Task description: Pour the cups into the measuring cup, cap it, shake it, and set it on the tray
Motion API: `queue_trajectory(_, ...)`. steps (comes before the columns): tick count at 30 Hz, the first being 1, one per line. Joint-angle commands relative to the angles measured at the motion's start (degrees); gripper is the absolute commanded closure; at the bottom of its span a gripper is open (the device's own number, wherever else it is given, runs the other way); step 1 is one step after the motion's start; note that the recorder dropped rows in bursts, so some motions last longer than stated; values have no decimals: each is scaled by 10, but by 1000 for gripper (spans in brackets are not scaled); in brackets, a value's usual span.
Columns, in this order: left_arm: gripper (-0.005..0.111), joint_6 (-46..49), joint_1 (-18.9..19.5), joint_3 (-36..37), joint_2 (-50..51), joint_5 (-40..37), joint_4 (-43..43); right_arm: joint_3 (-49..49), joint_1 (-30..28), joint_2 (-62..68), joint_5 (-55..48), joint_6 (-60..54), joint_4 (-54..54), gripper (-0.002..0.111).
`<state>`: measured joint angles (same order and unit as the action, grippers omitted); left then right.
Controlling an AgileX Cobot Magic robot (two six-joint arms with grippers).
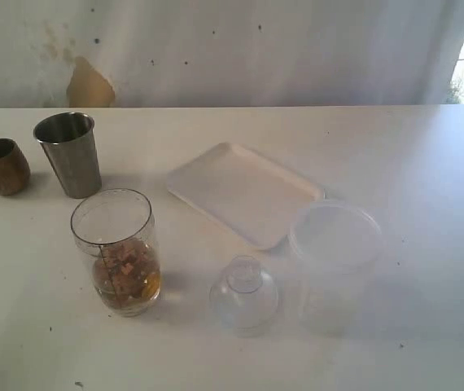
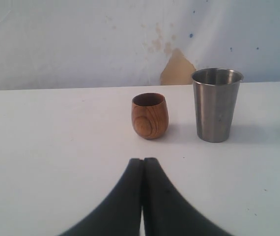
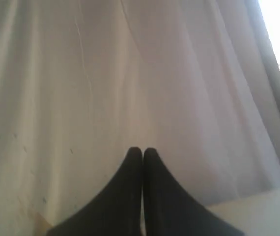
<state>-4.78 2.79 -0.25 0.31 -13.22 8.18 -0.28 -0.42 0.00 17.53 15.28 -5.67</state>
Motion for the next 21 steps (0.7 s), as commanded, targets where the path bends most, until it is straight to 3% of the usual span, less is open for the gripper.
queue_trajectory(1, 107, -3, -1, 3, -3, 0, -5, -23, -2, 0, 24, 67, 130, 108)
queue_trajectory(5, 107, -3, -1, 3, -3, 0, -5, -104, -2, 16, -47, 90, 202, 108)
queue_trajectory(12, 107, -3, -1, 3, -3, 0, -5, -280, -2, 192, -297, 39, 263, 108)
queue_trajectory(17, 107, -3, -1, 3, -3, 0, -5, -425, -2, 354, -519, -21, 235, 108)
queue_trajectory(21, 107, -3, -1, 3, -3, 0, -5, -523, -2, 443, -620, -140, 120, 108)
